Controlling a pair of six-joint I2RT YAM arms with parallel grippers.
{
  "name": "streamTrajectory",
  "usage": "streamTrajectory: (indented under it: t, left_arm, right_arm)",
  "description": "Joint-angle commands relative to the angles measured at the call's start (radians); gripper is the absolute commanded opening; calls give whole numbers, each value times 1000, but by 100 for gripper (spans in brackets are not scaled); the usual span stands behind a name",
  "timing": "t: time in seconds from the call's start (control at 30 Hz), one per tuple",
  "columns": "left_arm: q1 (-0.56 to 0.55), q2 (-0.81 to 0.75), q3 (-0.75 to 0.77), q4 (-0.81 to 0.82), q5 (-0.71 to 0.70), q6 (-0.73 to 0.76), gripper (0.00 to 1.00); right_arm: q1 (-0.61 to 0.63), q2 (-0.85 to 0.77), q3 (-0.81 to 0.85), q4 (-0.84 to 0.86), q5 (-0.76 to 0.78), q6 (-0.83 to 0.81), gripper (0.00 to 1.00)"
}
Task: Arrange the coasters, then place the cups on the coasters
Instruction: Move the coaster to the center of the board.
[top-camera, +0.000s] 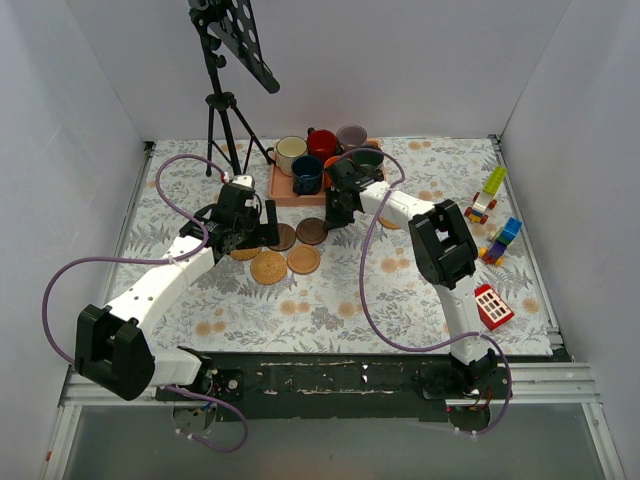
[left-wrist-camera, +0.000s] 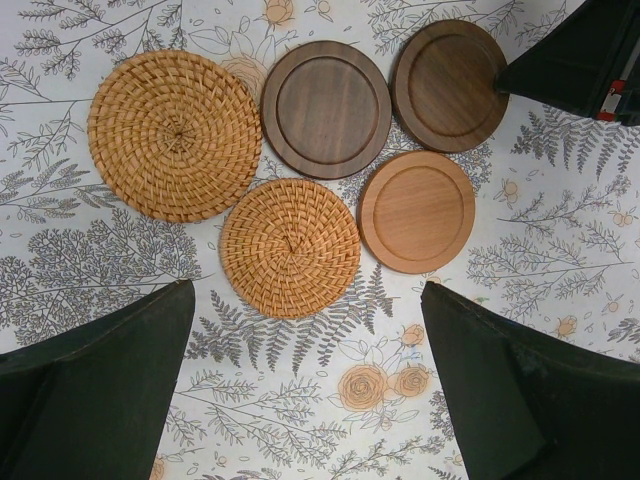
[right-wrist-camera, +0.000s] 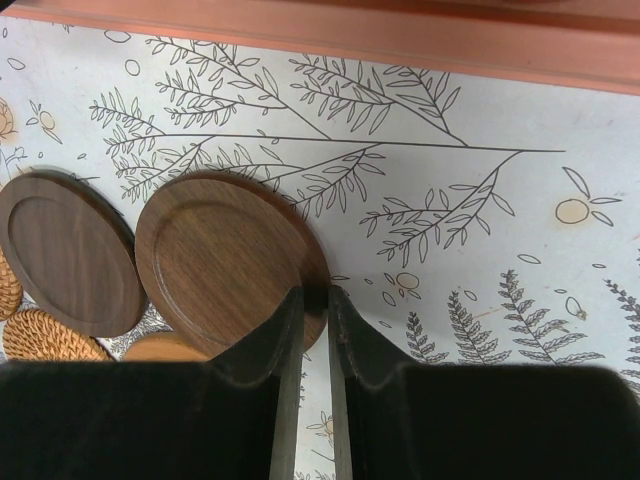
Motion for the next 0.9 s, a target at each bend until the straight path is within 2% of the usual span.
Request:
streamTrajectory:
  t: [0.0,0.17,0.3,0.63,0.73,0.87]
  left_arm:
    - [-6,-34,3,5,-19,9,98]
    - [-6,-34,1,5,-19,9,98]
    - [-6,-34,4,4,-21,9,98]
    - [-6,-20,33,-13,-28,14,98]
    - [-6,-16,50,-19,-28,14,98]
    - [-6,-8,70,-28,-28,14,98]
  right_arm:
    - [20,31,25,1,-19,13,21]
    - [22,26,27,1,-13,13,20]
    - [22,17,27,1,10,12,24]
    - [20,-34,51,27,71,1,37]
    - [20,-81,33,85,84,-24,47]
    - [19,-153,17,154,90,-82,52]
